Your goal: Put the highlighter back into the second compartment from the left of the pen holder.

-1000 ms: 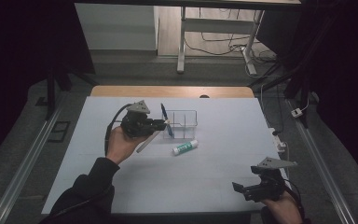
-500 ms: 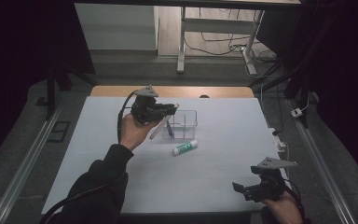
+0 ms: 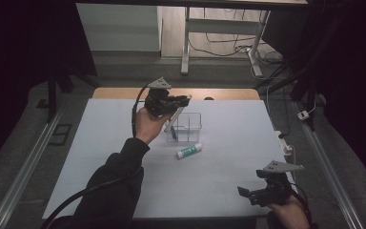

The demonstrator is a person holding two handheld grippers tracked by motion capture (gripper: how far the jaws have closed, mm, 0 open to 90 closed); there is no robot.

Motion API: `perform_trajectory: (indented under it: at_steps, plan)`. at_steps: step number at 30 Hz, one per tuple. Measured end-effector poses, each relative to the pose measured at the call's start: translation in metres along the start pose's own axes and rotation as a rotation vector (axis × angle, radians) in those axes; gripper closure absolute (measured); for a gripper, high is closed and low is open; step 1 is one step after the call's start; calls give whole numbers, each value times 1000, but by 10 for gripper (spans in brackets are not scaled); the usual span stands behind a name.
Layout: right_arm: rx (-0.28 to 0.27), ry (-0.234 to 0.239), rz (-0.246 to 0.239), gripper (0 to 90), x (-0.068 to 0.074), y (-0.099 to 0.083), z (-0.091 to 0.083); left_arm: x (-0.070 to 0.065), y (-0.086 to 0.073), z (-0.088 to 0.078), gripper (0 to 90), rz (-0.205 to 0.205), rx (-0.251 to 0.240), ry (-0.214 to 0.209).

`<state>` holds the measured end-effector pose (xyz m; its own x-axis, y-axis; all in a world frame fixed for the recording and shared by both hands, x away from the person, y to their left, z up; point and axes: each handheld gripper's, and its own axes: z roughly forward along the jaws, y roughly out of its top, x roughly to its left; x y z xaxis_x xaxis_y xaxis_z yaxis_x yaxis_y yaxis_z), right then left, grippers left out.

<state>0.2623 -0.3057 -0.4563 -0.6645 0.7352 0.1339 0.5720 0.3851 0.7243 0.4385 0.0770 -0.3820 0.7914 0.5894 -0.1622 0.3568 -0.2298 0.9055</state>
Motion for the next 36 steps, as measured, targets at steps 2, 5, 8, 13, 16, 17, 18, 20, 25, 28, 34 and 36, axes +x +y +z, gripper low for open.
perform_trajectory:
  at_steps: [2, 5, 8, 13, 16, 17, 18, 20, 25, 28, 34, 36]
  plan:
    - [2, 0, -4, 0, 0, 0, 0, 1, 2, 4, 780, -1, -10, 3]
    - [2, 2, -2, 0, 0, 0, 0, 4, 3, 11, 780, 0, -14, 12]
    - [1, 5, -2, 0, 0, 0, 0, 8, 5, 18, 780, -5, -26, 14]
    - [1, 7, 0, 0, 0, 0, 0, 10, 7, 28, 780, 7, -35, 25]
    - [1, 9, 1, 0, 0, 0, 0, 11, 9, 33, 780, 10, -42, 30]
    - [0, 11, 1, 0, 0, 0, 0, 11, 9, 35, 780, 11, -44, 31]
    - [2, 11, 2, 0, 0, 0, 0, 12, 9, 37, 780, 13, -45, 34]
    - [1, 14, 1, 0, 0, 0, 0, 12, 9, 41, 780, 15, -48, 37]
    - [2, 15, 0, 0, 0, 0, 0, 13, 7, 50, 780, 21, -63, 41]
    - [1, 19, 0, 0, -1, 0, 0, 14, 6, 55, 780, 20, -66, 42]
    - [3, 22, -2, 0, 0, 0, 0, 16, 0, 65, 780, 19, -67, 34]
    - [2, 23, -4, 0, 0, 0, 0, 17, -4, 68, 779, 17, -68, 32]
